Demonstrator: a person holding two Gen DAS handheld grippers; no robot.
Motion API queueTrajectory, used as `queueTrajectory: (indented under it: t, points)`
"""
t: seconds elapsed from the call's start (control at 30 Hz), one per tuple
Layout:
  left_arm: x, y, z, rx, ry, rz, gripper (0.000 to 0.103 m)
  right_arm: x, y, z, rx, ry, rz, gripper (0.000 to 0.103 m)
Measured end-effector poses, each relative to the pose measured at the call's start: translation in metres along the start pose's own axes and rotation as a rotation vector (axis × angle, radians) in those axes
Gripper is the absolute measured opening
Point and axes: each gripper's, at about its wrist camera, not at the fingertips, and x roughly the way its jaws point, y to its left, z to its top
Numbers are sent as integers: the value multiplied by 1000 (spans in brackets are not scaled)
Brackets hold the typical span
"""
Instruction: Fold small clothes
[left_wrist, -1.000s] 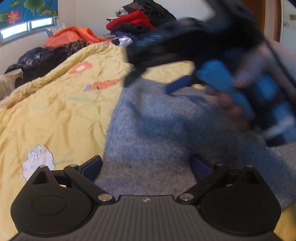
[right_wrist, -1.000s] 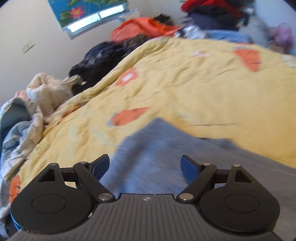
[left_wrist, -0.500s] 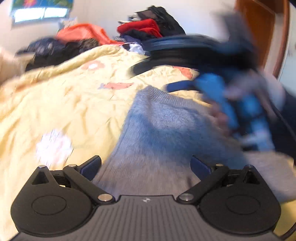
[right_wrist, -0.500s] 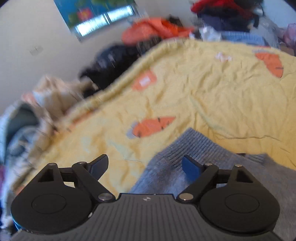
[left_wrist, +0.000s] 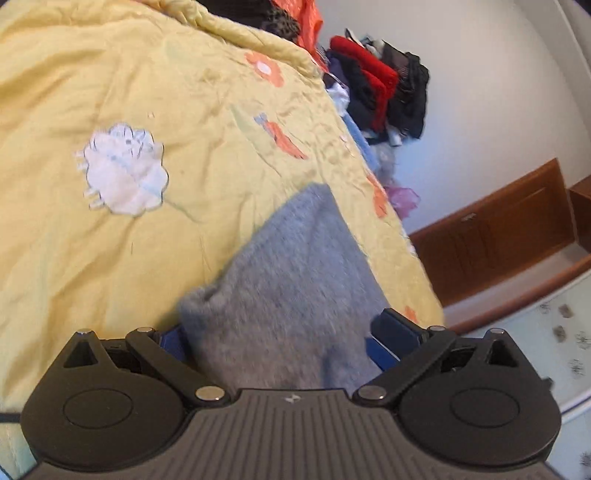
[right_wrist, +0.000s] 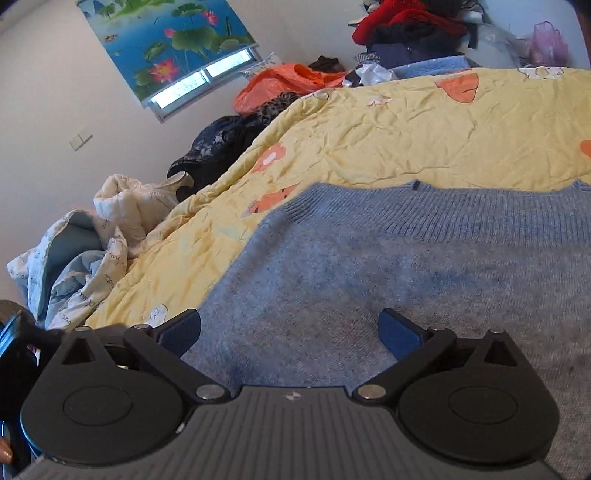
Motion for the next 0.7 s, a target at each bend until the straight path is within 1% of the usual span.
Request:
queueTrajectory:
  t: [0.03, 0.07, 0.13, 0.2, 0.23, 0.27, 0.3, 0.33, 0.37, 0.43, 0.47, 0.5, 0.57, 0.6, 0.67, 0.7]
  points:
    - [4, -4, 3, 26, -13, 43, 85, 0, 1, 0, 2, -1, -1, 103]
    - [6, -8, 4, 60, -20, 85, 65, 0, 1, 0, 3, 0, 1, 103]
    - [11, -11, 3, 102, -10, 124, 48, -3, -1, 2, 28, 2, 11, 102]
    - [12, -14, 1, 121, -14, 147, 43, -8, -6, 6, 74, 1, 19, 100]
    - [12, -14, 1, 120, -11, 154, 31, -12, -8, 8, 98, -5, 18, 100]
    - [14, -14, 1, 123, -1, 166, 12, -16, -9, 11, 115, -13, 20, 100]
    - [18, -13, 1, 131, 14, 181, 9, -20, -9, 13, 124, -22, 23, 101]
    - [18, -15, 0, 147, 11, 188, 8, -24, -9, 16, 125, -29, 29, 101]
    - [18, -21, -3, 193, 4, 198, 7, -27, -7, 20, 123, -30, 38, 101]
    - [17, -42, -12, 352, -13, 217, 7, -28, -4, 28, 127, -10, 72, 101]
    - [16, -53, -19, 444, -31, 231, 6, -27, -1, 33, 132, 11, 95, 101]
    - [13, -65, -27, 527, -49, 226, 6, -24, 1, 38, 143, 36, 126, 101]
    - [8, -81, -41, 638, -71, 208, 6, -13, 4, 48, 169, 97, 184, 101]
    - [6, -89, -49, 694, -80, 199, 6, -6, 6, 53, 175, 132, 198, 101]
    - [3, -100, -61, 783, -95, 181, 6, 10, 10, 62, 171, 202, 215, 101]
    - [1, -104, -67, 818, -102, 180, 6, 19, 13, 67, 158, 226, 210, 101]
